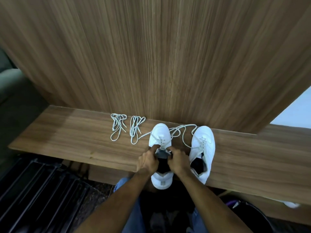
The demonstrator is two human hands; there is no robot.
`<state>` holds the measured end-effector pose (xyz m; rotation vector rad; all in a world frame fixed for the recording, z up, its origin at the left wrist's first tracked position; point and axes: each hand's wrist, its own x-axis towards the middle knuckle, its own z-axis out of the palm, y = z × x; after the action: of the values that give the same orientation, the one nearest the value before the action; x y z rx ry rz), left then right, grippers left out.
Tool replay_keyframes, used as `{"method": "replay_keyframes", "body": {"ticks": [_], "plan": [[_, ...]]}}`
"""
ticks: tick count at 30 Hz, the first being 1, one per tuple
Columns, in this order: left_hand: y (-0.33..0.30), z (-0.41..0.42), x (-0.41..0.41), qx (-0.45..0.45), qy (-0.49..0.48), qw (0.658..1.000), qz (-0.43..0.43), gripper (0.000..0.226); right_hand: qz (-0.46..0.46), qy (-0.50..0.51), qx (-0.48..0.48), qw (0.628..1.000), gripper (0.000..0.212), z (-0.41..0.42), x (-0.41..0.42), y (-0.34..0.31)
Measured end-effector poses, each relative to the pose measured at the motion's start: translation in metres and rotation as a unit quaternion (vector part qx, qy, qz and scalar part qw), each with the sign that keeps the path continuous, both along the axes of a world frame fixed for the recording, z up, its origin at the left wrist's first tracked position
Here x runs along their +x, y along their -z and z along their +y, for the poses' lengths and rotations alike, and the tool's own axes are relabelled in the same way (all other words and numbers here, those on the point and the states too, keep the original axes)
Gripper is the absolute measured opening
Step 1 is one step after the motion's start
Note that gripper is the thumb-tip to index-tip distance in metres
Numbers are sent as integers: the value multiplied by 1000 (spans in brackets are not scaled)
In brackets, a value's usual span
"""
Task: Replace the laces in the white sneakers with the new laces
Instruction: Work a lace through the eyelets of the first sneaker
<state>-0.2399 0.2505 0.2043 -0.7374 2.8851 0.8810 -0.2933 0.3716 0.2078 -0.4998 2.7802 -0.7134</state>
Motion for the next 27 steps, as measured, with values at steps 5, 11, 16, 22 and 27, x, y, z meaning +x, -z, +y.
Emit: {"method": "replay_keyframes", "body": {"ticks": [5,11,16,22,27], "plan": [[-11,-3,-8,84,-4,995,46,12,-9,-18,7,1000,52,2,-2,-3],[-32,-18,-41,312,-31,949,22,32,-54,-65,17,996,54,5,-4,-12],[-35,-20,-38,263,13,965,10,36,-165,-21,-125,978,20,-6,-21,-29],[-26,-19,-25,388,-116,913,53,34,-302,85,-234,920,12,0,-41,-52],[-41,-29,-27,517,-258,812,79,21,-365,221,-424,799,14,12,-62,-80]]}}
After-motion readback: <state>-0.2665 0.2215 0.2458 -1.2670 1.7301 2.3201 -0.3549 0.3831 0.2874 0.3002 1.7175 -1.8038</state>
